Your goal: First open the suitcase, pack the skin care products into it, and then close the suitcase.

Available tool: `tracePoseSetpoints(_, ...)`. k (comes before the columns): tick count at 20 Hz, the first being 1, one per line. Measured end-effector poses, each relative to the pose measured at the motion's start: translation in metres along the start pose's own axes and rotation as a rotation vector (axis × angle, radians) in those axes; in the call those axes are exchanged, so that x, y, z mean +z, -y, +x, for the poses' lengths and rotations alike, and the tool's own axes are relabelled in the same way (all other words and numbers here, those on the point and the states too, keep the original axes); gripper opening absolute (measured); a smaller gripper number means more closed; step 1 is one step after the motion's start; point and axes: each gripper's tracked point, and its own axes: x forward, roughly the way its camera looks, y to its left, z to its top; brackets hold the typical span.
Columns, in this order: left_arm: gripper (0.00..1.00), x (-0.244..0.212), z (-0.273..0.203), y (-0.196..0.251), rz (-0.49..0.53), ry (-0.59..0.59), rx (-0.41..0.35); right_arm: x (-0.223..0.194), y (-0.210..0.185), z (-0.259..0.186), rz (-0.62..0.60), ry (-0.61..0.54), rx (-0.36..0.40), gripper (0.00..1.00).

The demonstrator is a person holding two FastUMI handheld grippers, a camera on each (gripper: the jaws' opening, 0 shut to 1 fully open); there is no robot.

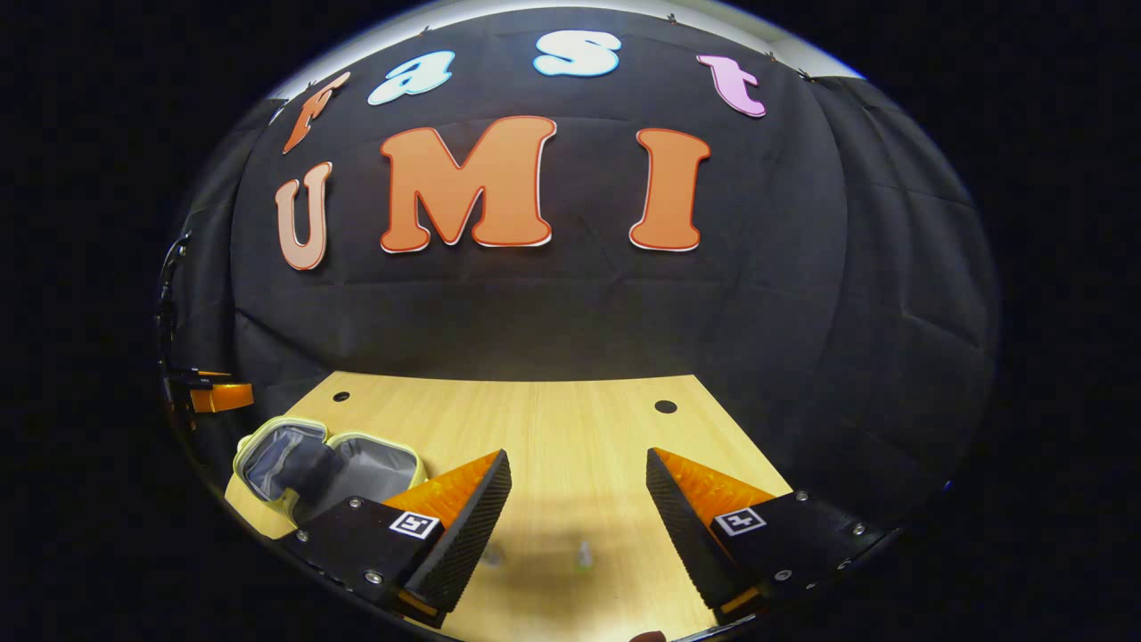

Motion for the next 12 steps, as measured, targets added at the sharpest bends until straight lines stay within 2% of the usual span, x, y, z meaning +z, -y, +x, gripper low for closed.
tracePoseSetpoints(4,0.98,0.010,0.009,0.110,-0.009,0.026,-0.051,-0.008,0.047,0.002,0.007,-0.022,0.013,0.96)
tracePoseSetpoints(9,0.98,-0.018,0.031,0.229,-0.030,-0.005,-0.171,-0.027,0.102,-0.002,0.036,-0.050,-0.017,0.96)
tracePoseSetpoints(12,0.98,-0.054,0.052,0.259,0.010,-0.061,-0.152,-0.047,0.131,-0.006,0.063,-0.095,-0.042,0.96)
